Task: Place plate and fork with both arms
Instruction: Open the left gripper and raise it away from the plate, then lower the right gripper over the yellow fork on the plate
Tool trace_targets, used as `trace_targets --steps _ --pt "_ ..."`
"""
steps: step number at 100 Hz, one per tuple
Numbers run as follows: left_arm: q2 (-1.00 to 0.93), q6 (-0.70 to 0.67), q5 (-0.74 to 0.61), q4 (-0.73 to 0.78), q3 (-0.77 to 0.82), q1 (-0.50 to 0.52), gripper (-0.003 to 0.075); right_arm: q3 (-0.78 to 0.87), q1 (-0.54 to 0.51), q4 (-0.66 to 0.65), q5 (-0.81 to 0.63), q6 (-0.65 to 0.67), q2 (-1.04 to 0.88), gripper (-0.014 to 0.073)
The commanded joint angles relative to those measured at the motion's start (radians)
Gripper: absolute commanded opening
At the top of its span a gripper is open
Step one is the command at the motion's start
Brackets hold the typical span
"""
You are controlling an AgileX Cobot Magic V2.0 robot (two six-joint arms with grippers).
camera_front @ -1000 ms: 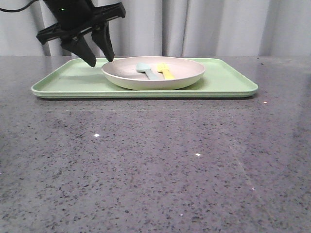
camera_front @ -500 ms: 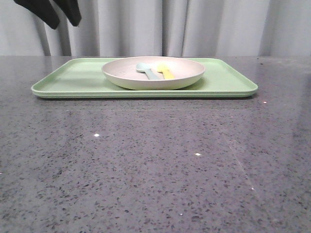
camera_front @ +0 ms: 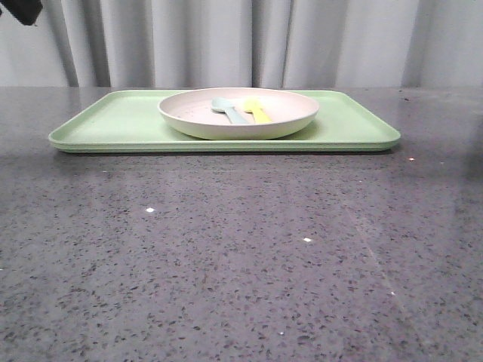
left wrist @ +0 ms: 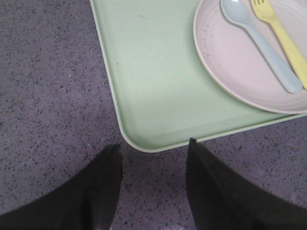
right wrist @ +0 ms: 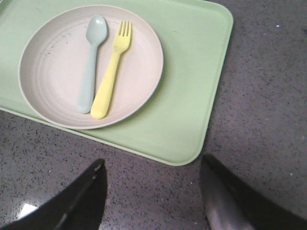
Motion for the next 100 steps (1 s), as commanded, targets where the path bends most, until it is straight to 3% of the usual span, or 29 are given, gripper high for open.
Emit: trace_targets --steps 1,51,80,100 --pt "-0.09 -0.011 -0.072 0.002 0.026 0.003 0.0315 -0.105 0.004 0.01 -0.016 -0.006 0.054 0.0437" --pt "-0.384 -0.011 -0.086 0.016 0.279 0.003 0.0315 -0.489 0.004 0.051 0.151 -0.006 0.404 0.0437" --pt "-0.448 -0.011 -0.068 0.016 0.302 0.003 0.0315 -0.692 0.044 0.067 0.22 -0.006 0.585 0.0437" --pt "-0.448 -0.011 -0.06 0.016 0.302 0.003 0.0315 -0.744 0.064 0.067 0.23 -0.006 0.675 0.0437"
